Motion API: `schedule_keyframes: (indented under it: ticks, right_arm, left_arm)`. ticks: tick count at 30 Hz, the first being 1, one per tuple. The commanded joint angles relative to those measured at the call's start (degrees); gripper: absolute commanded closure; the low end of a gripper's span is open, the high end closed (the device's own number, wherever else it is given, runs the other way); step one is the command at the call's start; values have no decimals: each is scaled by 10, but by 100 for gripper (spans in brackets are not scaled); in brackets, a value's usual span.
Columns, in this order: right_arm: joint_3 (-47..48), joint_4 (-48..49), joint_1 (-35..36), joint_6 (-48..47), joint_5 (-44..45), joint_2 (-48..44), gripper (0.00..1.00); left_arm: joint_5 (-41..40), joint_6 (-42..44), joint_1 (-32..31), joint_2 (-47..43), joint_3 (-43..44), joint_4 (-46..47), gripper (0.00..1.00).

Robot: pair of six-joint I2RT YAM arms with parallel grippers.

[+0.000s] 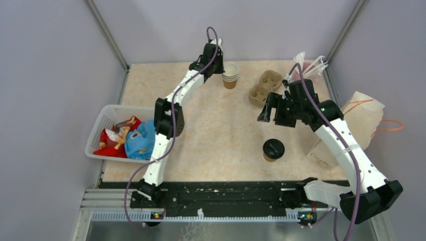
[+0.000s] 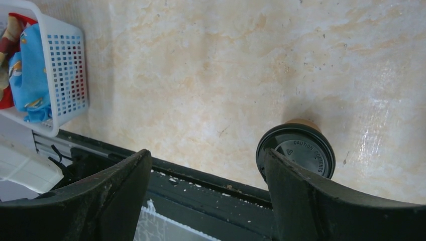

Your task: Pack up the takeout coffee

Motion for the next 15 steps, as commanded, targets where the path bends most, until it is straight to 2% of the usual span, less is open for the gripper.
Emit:
schedule_keyframes:
  ticks: [1, 9, 13, 15]
  right_arm:
    - [2, 15, -7, -2, -9, -7, 19]
    - [2, 16, -10, -7, -14, -4, 19]
    - [-1, 17, -11, -8, -17, -5, 19]
    - [-2, 17, -11, -8, -19, -5, 19]
  left_arm:
    - [2, 11, -3, 11, 19, 6, 77]
    - [-15, 19, -5, 4, 19, 4, 82]
    - [-23, 22, -5, -6, 20, 4, 70]
    - [-25, 22, -6, -11, 20, 4, 67]
